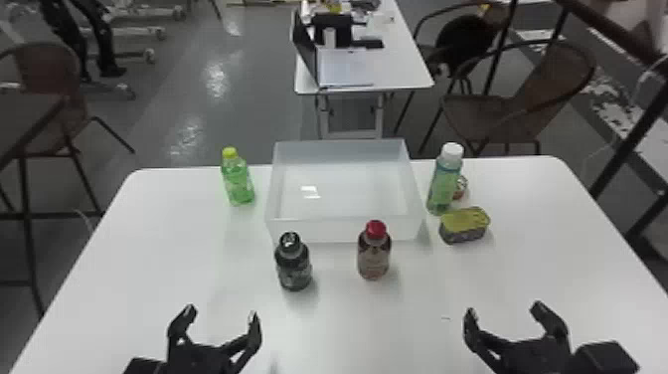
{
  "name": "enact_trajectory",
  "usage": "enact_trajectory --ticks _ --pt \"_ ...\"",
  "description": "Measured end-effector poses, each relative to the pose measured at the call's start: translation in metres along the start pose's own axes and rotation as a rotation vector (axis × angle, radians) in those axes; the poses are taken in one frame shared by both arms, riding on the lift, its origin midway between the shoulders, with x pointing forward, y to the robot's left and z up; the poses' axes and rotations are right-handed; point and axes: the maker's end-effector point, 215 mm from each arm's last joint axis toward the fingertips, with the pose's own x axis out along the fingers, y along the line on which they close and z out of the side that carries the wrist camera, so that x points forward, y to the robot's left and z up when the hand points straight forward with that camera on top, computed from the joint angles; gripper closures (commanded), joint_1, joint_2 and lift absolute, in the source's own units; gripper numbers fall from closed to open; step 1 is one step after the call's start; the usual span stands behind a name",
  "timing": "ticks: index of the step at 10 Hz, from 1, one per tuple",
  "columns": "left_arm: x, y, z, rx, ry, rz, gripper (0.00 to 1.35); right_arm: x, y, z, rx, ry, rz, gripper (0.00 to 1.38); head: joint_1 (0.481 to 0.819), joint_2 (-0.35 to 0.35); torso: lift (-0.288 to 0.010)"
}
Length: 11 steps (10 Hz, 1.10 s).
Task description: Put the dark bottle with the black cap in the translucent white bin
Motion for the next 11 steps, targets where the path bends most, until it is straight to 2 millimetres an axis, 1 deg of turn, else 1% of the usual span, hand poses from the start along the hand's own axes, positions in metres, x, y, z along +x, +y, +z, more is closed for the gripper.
enact_trajectory --ticks 2,3,5,8,9,10,11 --pt "0.017 -0.006 -0.010 -0.011 0.030 -0.069 0.11 0.003 0.002 0.002 0.003 -0.005 0.004 0.09 0.695 0.026 -0.058" --pt "0.024 -0.013 -0.017 -0.013 0.053 -0.114 0.11 0.003 0.003 0.001 0.007 -0.005 0.004 0.09 0.695 0.017 -0.058" --pt "0.039 -0.033 -0.029 -0.003 0.098 -0.258 0.11 0.003 0.004 0.000 0.014 -0.004 0.003 0.09 0.695 -0.012 -0.058" --pt "0.060 -0.060 -0.046 0.061 0.170 -0.439 0.11 0.006 0.006 0.001 0.015 -0.007 0.014 0.09 0.695 -0.044 -0.058" --pt "0.069 -0.065 -0.050 0.085 0.187 -0.480 0.11 0.007 0.006 0.001 0.015 -0.008 0.017 0.09 0.695 -0.053 -0.058" --pt "0.077 -0.065 -0.053 0.109 0.200 -0.497 0.11 0.008 0.007 0.001 0.015 -0.007 0.019 0.09 0.695 -0.055 -0.058" --pt "0.086 -0.062 -0.056 0.134 0.212 -0.500 0.11 0.008 0.007 0.000 0.017 -0.007 0.021 0.09 0.695 -0.053 -0.058"
